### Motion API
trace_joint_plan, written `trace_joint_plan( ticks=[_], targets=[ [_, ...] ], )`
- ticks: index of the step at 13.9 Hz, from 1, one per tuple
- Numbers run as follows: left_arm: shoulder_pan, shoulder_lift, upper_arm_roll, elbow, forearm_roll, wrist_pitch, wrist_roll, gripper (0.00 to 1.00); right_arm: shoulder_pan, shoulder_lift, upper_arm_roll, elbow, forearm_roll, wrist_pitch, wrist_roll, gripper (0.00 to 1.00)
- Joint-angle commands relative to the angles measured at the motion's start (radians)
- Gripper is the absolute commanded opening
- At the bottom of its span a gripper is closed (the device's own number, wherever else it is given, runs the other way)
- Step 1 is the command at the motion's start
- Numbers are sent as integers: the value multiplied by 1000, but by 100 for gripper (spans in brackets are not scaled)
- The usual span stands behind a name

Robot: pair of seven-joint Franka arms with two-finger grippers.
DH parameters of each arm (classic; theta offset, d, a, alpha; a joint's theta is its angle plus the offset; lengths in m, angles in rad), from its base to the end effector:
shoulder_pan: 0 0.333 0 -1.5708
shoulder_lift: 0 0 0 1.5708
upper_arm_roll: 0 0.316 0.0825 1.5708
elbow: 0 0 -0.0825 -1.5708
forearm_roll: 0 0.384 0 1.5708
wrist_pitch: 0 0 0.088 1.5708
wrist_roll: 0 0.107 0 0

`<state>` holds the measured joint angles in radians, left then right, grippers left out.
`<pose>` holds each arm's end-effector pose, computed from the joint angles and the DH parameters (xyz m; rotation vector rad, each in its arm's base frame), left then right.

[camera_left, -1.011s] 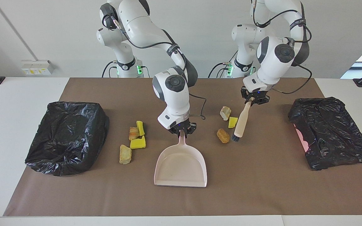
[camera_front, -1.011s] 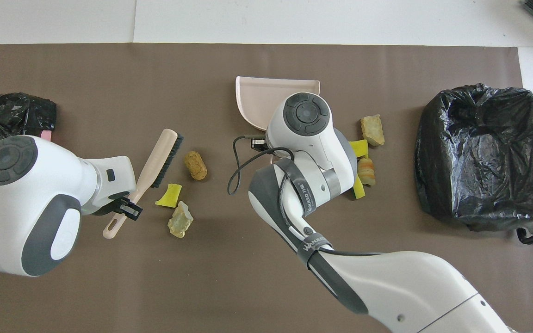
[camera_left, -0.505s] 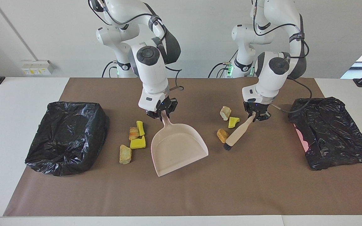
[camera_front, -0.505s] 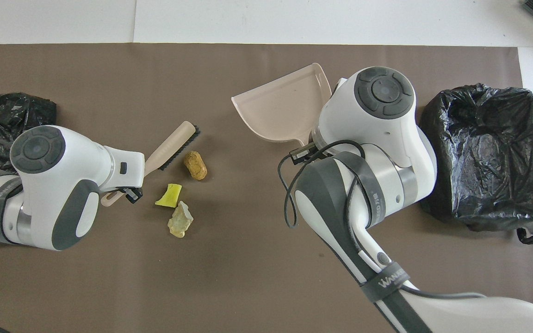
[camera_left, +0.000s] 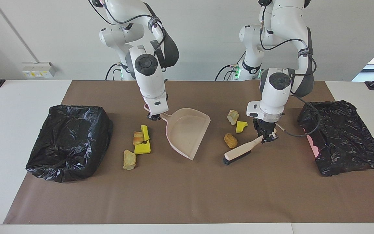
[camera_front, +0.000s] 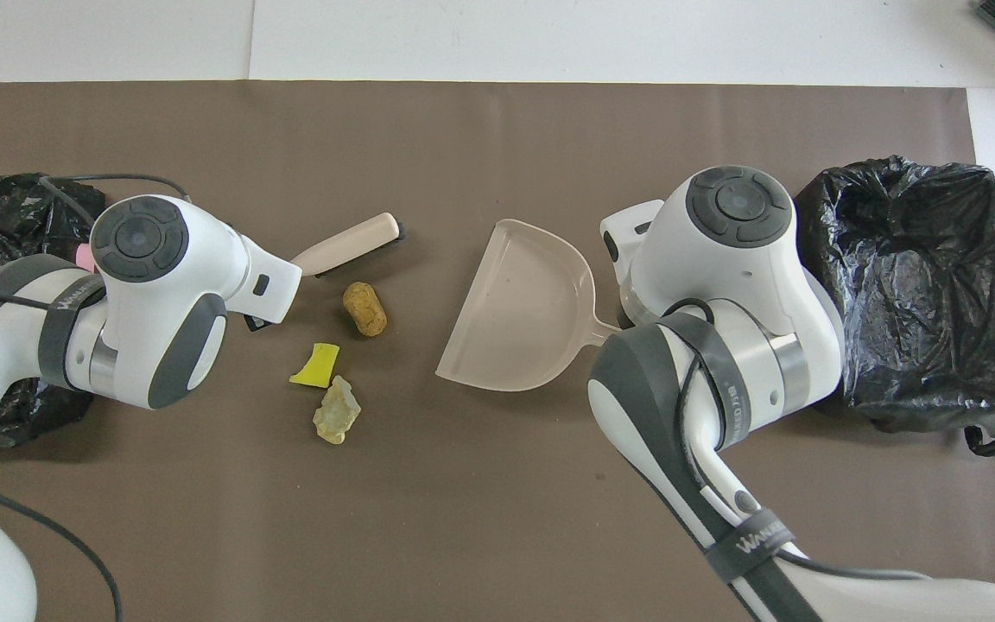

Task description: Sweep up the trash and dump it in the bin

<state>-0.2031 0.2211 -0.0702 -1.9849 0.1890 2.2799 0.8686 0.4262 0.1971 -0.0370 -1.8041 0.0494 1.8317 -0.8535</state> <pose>0.5829 -0.1572 0.3622 -2.4202 1.7600 -0.0491 0.5485 0.2304 0.4213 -2.4989 -1.7578 0.2385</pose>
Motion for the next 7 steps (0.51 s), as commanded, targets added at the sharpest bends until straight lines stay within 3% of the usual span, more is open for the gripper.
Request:
trace_joint_plan(
  ticks=[1, 3, 7],
  targets=[
    [-9, -25, 10, -23, 23, -40, 106, 0, 29, -113, 11, -145, -51, 40, -72, 0],
    [-2, -37, 10, -23, 23, -115, 211, 0, 65, -148, 11, -201, -69, 69, -68, 0],
    [-13, -54, 10, -20, 21, -249, 219, 0, 71, -212, 13, -334, -71, 187, -72, 0]
  ],
)
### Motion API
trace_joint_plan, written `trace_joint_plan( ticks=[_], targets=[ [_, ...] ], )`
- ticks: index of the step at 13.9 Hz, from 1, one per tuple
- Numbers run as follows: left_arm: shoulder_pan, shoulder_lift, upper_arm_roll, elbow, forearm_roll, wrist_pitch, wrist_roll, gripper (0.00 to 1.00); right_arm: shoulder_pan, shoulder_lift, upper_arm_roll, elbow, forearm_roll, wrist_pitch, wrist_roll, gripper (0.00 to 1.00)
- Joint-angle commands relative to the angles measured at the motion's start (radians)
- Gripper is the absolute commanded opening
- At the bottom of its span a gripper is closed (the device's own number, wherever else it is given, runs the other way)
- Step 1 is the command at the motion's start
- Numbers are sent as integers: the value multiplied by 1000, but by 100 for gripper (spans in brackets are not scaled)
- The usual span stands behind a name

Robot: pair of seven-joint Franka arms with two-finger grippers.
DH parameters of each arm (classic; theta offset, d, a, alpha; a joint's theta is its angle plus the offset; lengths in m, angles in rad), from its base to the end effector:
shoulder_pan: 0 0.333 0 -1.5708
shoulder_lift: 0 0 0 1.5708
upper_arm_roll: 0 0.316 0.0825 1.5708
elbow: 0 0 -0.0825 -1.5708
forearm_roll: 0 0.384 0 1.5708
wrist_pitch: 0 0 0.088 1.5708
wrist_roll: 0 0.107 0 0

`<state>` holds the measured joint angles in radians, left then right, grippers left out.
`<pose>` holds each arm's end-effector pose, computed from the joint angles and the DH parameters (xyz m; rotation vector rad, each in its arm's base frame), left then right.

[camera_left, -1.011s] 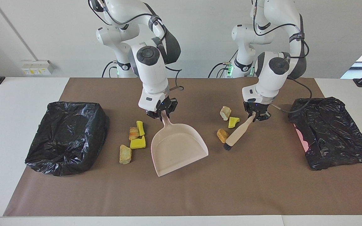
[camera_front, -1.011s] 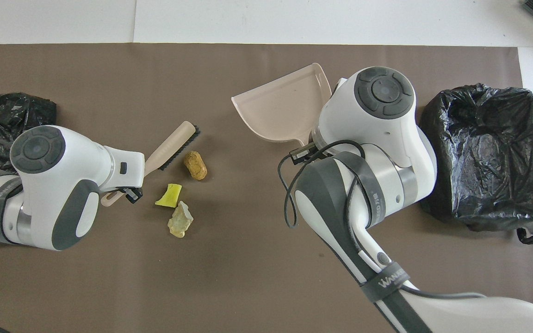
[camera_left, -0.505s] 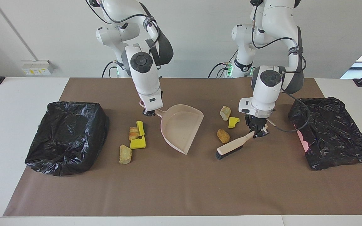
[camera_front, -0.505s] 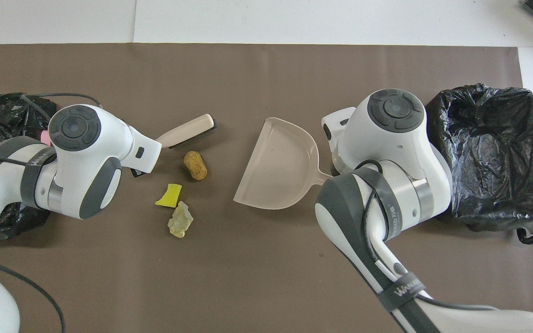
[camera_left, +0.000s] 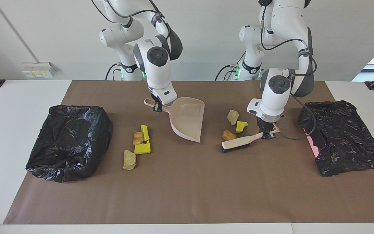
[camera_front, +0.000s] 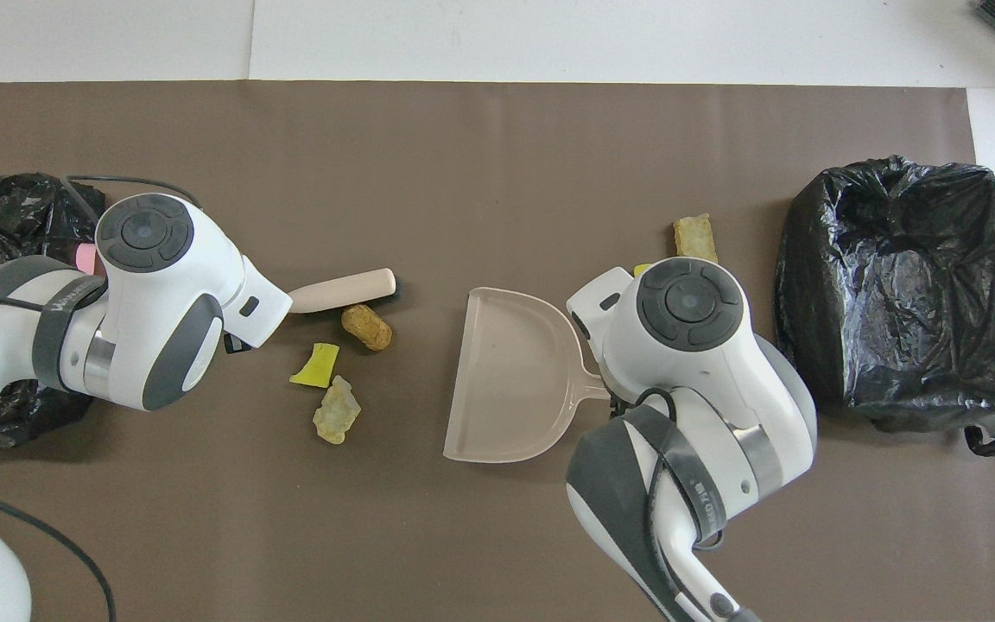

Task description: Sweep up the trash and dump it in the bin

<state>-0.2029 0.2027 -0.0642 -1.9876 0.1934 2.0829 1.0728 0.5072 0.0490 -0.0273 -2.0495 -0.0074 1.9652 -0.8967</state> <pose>0.5637 -0.1432 0.3552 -2.2789 2.0054 0.2382 0.4829 0.2509 0.4048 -2.4026 -1.9826 0.2060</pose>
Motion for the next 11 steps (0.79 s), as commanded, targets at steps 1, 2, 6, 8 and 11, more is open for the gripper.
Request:
trace_joint_plan(
  ticks=[1, 2, 6, 8, 11],
  targets=[
    [-13, -54, 4, -17, 18, -70, 15, 0, -7, -67, 6, -89, -14, 50, -28, 0],
    [-12, -78, 4, -19, 17, -90, 15, 0, 17, -67, 6, -92, -14, 46, -19, 0],
    [11, -213, 6, -34, 14, -242, -121, 0, 56, -44, 7, -83, -14, 44, -18, 0],
    [46, -236, 4, -71, 11, -239, -255, 0, 62, -43, 7, -84, -14, 44, -18, 0],
    [115, -256, 3, -132, 2, -129, -465, 0, 97, 6, 7, -77, -134, 84, -33, 0]
  ],
)
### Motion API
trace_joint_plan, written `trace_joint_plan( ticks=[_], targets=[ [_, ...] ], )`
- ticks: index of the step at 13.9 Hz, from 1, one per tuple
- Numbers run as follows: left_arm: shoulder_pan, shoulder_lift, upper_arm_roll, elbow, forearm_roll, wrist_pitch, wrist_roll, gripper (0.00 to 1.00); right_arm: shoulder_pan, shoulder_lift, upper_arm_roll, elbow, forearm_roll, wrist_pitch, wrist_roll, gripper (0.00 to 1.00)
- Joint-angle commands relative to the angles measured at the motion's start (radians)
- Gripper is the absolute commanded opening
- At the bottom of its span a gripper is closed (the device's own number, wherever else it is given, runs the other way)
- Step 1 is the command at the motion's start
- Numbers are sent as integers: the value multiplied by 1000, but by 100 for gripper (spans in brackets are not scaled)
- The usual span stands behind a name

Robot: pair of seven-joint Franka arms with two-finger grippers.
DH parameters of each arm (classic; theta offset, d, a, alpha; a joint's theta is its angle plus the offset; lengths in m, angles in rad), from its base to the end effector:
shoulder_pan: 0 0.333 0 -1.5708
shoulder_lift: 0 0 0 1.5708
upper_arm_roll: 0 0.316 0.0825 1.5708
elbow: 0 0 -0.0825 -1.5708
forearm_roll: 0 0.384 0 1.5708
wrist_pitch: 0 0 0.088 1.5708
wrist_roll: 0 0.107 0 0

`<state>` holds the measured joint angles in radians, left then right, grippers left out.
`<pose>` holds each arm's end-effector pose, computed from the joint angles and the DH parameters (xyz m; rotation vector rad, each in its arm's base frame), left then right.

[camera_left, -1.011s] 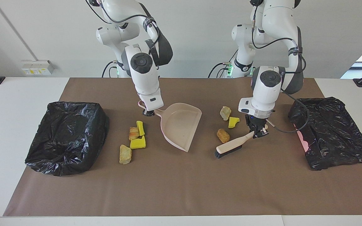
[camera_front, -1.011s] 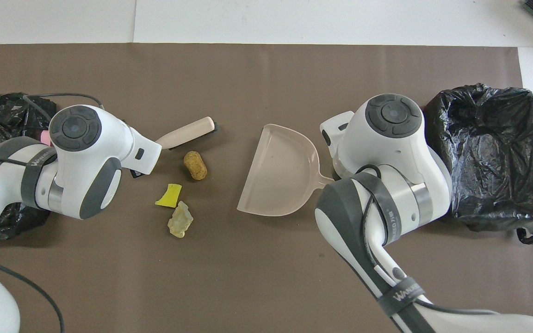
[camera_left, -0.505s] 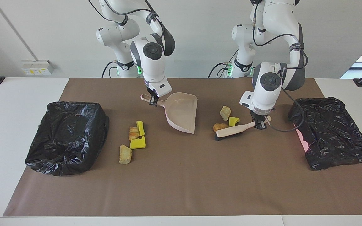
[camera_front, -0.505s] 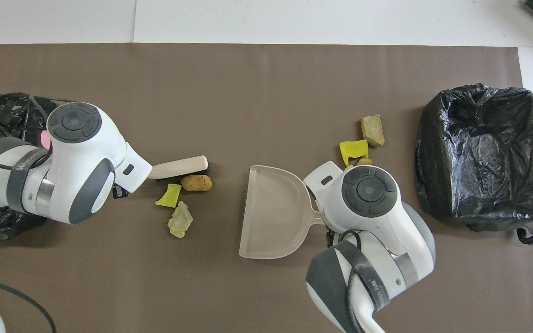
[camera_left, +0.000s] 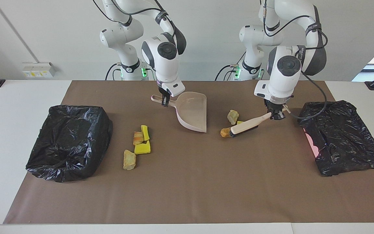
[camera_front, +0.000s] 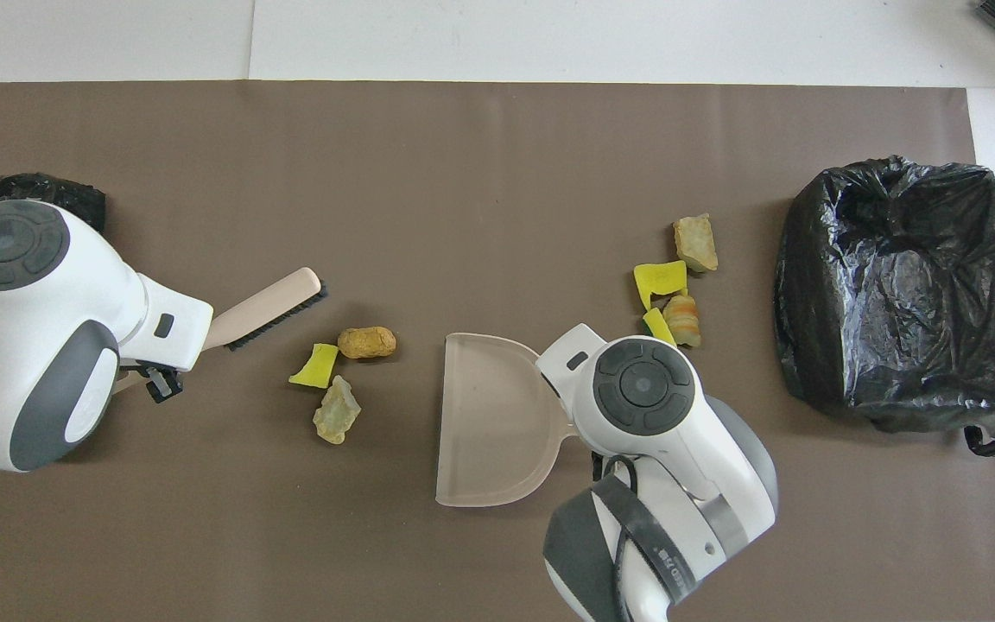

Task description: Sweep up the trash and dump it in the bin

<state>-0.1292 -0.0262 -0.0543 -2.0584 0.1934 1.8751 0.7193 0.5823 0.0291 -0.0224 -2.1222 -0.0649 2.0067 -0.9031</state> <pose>0.5194 -0.0817 0.4358 -2.6448 1.4028 0.2993 0.4509 0.2781 0.3864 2.2745 2.1075 -0.2365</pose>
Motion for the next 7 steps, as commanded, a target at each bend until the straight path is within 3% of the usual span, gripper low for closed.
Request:
trace_joint_plan(
  ticks=[1, 4, 7],
  targets=[
    [49, -18, -6, -66, 1, 114, -168, 0, 33, 31, 4, 1, -105, 37, -31, 0],
    [43, 29, -7, -112, -17, 226, -404, 0, 37, 66, 9, 30, -81, 56, 5, 0],
    [34, 52, -9, -156, -22, 272, -435, 0, 73, 107, 9, 73, -13, 37, 154, 0]
  ],
)
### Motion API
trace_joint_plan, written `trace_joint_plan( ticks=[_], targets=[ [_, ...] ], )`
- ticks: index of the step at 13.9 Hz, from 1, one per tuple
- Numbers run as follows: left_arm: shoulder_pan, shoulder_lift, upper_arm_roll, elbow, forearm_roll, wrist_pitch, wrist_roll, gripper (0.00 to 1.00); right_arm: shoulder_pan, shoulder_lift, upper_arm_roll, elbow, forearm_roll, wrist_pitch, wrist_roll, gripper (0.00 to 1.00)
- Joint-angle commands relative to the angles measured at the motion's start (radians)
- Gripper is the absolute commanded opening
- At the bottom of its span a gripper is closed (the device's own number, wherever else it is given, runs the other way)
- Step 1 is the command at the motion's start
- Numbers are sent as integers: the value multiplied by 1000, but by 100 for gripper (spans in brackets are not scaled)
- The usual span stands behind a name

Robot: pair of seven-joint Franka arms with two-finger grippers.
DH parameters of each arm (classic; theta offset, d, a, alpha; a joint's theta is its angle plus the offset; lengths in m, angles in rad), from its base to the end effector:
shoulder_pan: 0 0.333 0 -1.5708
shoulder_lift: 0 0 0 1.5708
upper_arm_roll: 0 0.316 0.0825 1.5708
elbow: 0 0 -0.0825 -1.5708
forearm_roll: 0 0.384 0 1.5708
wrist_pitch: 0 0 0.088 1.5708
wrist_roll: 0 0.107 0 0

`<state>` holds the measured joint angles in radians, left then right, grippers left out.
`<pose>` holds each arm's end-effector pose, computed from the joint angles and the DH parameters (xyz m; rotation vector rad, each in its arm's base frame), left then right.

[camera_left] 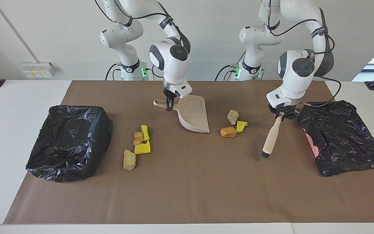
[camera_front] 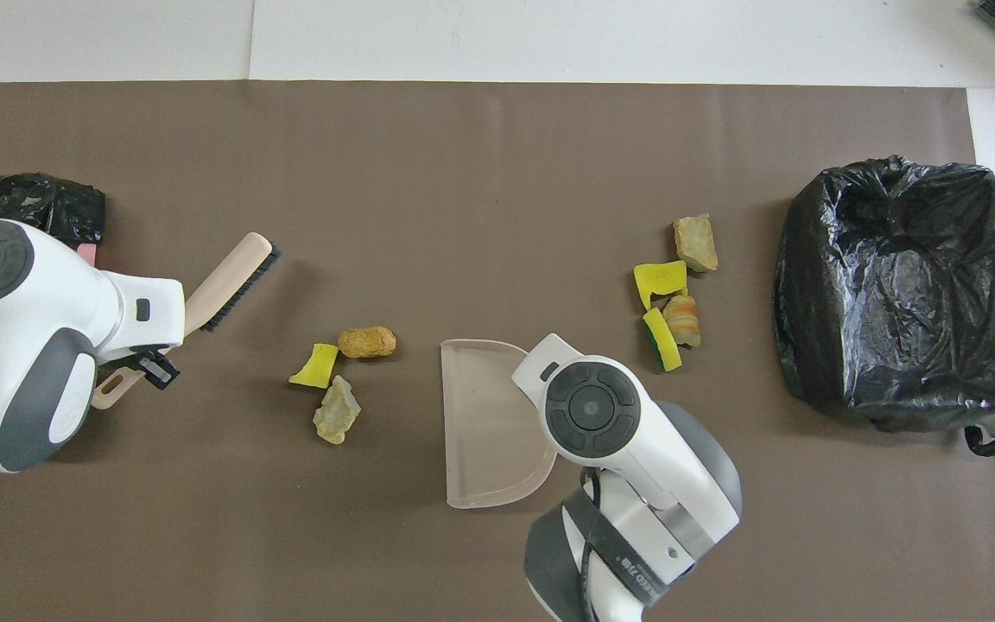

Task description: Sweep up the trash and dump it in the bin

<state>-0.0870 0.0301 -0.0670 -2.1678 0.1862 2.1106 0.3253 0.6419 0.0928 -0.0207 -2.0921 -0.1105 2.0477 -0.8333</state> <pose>0.5252 -0.0727 0.3742 -2.8666 0.8589 0.1495 0.4471 0.3127 0.3684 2.2207 2.0937 -0.2241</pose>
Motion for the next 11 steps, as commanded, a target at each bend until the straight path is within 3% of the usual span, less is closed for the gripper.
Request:
trace_joint_plan(
  ticks=[1, 4, 8, 11],
  targets=[
    [-10, -15, 1, -78, -16, 41, -48, 0, 15, 42, 8, 44, 44, -27, 111, 0],
    [-91, -47, 1, -124, -103, 37, -45, 0, 16, 44, 8, 75, 66, -102, 175, 0],
    [-221, -143, 1, -248, -203, 5, -71, 0, 24, 45, 8, 75, 68, -103, 180, 0],
    [-328, -170, 1, -257, -322, -70, -156, 0, 24, 45, 7, 75, 66, -103, 180, 0]
  ],
)
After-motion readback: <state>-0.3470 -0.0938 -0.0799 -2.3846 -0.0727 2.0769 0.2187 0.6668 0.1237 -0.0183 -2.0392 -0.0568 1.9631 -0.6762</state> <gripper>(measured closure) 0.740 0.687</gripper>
